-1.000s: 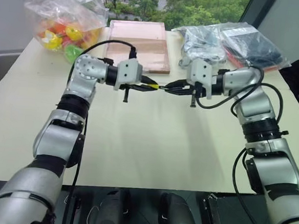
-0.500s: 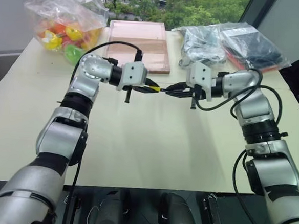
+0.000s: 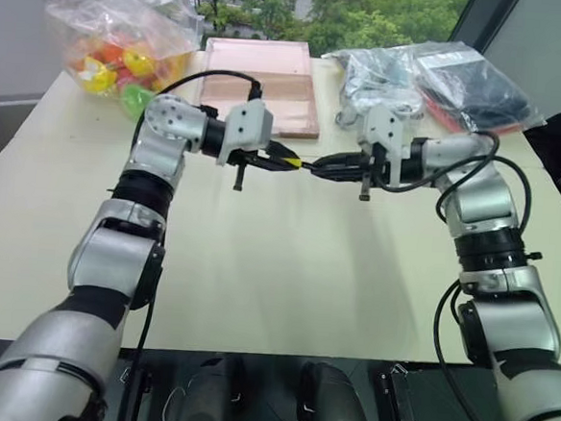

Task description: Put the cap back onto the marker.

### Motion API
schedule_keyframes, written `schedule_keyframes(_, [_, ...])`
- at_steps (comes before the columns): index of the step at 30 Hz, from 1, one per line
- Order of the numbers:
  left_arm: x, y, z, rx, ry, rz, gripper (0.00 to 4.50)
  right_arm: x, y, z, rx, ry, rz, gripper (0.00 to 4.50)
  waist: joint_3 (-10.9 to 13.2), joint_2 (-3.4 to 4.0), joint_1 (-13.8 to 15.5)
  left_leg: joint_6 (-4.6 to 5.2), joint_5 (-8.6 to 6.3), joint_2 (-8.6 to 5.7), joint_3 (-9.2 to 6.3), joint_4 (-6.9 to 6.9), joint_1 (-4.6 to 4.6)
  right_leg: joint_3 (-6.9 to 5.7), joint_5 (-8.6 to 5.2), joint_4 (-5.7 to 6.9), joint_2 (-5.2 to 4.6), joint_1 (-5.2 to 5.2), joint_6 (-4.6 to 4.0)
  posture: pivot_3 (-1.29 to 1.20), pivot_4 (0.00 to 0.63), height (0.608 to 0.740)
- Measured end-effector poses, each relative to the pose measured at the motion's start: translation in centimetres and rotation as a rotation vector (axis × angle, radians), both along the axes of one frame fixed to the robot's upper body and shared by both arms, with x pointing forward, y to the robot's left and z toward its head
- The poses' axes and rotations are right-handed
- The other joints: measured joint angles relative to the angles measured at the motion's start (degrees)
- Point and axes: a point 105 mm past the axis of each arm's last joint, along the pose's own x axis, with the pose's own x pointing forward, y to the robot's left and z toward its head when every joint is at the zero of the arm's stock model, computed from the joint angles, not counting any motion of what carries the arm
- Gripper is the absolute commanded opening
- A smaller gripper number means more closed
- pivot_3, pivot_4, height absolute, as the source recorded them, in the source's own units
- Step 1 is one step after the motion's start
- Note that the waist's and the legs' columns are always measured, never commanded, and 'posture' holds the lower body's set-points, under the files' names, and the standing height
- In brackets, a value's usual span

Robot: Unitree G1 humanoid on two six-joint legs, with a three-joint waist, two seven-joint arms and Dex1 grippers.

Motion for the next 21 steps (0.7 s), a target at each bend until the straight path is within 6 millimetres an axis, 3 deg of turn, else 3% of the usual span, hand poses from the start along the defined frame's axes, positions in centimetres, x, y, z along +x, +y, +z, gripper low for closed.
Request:
schedule_keyframes(10, [-0.8, 0.0, -0.1, -0.002, 0.046, -0.028, 0.04, -0.8, 0.2, 0.4, -0.072, -0.033, 0.041, 0.00, 0.0, 0.00, 0.0, 0.00, 0.00, 0.00, 0.00, 0.00, 0.00, 0.00, 0.00, 0.01, 0.00, 0.00, 0.00, 0.00, 0.150, 0.740])
schedule_keyframes(21, [-0.3, 0.4, -1.8, 0.115, 0.044, 0.008, 0.04, -0.1, 1.6, -1.1, -0.171, 0.088, -0.002, 0.00, 0.0, 0.00, 0.0, 0.00, 0.00, 0.00, 0.01, 0.01, -0.02, 0.00, 0.00, 0.03, 0.00, -0.03, 0.00, 0.00, 0.150, 0.740])
